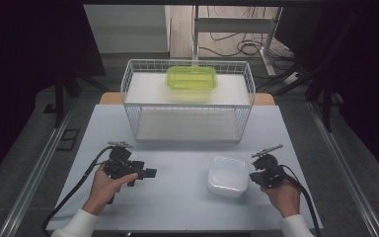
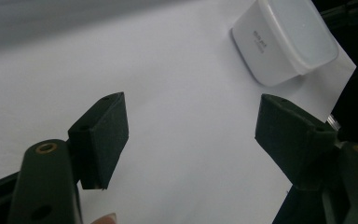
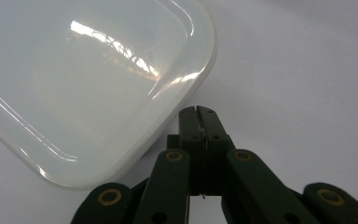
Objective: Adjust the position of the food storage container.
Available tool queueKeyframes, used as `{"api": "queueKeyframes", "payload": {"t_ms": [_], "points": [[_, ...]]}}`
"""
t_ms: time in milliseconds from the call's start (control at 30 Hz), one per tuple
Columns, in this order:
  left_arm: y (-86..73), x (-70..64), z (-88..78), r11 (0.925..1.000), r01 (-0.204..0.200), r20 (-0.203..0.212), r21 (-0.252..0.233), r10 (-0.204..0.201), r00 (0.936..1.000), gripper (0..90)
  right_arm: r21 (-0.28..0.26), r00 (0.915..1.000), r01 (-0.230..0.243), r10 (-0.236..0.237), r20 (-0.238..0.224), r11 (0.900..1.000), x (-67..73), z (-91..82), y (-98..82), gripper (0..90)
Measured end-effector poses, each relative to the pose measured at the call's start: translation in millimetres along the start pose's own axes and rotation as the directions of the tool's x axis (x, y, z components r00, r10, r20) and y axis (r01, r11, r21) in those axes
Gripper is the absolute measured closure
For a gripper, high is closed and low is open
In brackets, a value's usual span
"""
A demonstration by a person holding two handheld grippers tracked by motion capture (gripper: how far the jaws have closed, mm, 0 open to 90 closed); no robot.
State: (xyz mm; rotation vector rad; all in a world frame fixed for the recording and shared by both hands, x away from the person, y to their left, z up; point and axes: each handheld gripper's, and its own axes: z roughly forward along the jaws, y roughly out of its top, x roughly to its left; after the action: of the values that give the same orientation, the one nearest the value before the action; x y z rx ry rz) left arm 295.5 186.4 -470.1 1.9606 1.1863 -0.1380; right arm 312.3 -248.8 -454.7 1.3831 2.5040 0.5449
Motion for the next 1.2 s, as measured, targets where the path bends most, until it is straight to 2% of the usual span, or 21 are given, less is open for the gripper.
{"api": "queueKeyframes", "payload": {"t_ms": [33,333,367,467,700,800,933,1000,1033,1067,1133,1200], "points": [[0.1,0.1,-0.5,1.0000,0.000,0.000,-0.001,0.000,1.0000,24.9,0.000,1.0000,0.000,0.000,0.000,1.000,0.0,0.0,0.0,89.3],[-0.5,1.6,-2.5,0.9999,0.008,-0.001,-0.011,-0.008,1.0000,24.9,-0.011,0.9979,0.054,-0.054,-0.036,0.998,32.0,13.4,26.3,89.3],[-0.5,1.6,-2.8,0.9999,0.009,-0.001,-0.013,-0.009,1.0000,24.9,-0.017,0.9967,0.068,-0.069,-0.042,0.998,39.2,16.2,32.4,89.3],[-0.6,1.6,-2.8,0.9999,0.010,-0.002,-0.013,-0.010,1.0000,24.9,-0.021,0.9955,0.082,-0.082,-0.047,0.996,46.8,19.9,37.8,89.3],[-0.6,1.3,-4.4,0.9996,0.014,-0.008,-0.023,-0.014,0.9999,24.8,-0.030,0.9863,0.145,-0.147,-0.076,0.989,77.6,37.9,51.2,89.3],[-1.0,1.0,-5.3,0.9995,0.015,-0.007,-0.028,-0.015,0.9999,24.8,-0.032,0.9824,0.165,-0.168,-0.082,0.986,86.1,41.9,53.5,89.2],[-2.1,0.3,-6.8,0.9994,0.015,-0.012,-0.030,-0.016,0.9998,24.7,-0.052,0.9824,0.163,-0.167,-0.083,0.985,83.3,38.7,52.0,89.3],[-2.7,0.7,-7.7,0.9994,0.012,-0.013,-0.031,-0.013,0.9998,24.7,-0.074,0.9854,0.145,-0.151,-0.078,0.987,78.4,32.9,50.8,89.2],[-2.8,0.9,-8.2,0.9995,0.012,-0.015,-0.030,-0.012,0.9998,24.7,-0.109,0.9880,0.122,-0.131,-0.082,0.987,72.0,25.6,49.1,88.7],[-3.1,1.0,-8.3,0.9993,0.014,-0.016,-0.035,-0.014,0.9998,24.7,-0.109,0.9880,0.122,-0.131,-0.082,0.987,72.0,25.6,49.1,88.7],[-3.2,0.9,-9.4,0.9991,0.017,-0.018,-0.039,-0.018,0.9997,24.7,-0.145,0.9903,0.088,-0.102,-0.094,0.986,65.0,18.0,46.9,82.1],[-3.0,0.6,-10.5,0.9985,0.020,-0.021,-0.052,-0.021,0.9995,24.6,-0.187,0.9917,0.058,-0.078,-0.102,0.981,58.7,11.8,43.9,69.9]]}}
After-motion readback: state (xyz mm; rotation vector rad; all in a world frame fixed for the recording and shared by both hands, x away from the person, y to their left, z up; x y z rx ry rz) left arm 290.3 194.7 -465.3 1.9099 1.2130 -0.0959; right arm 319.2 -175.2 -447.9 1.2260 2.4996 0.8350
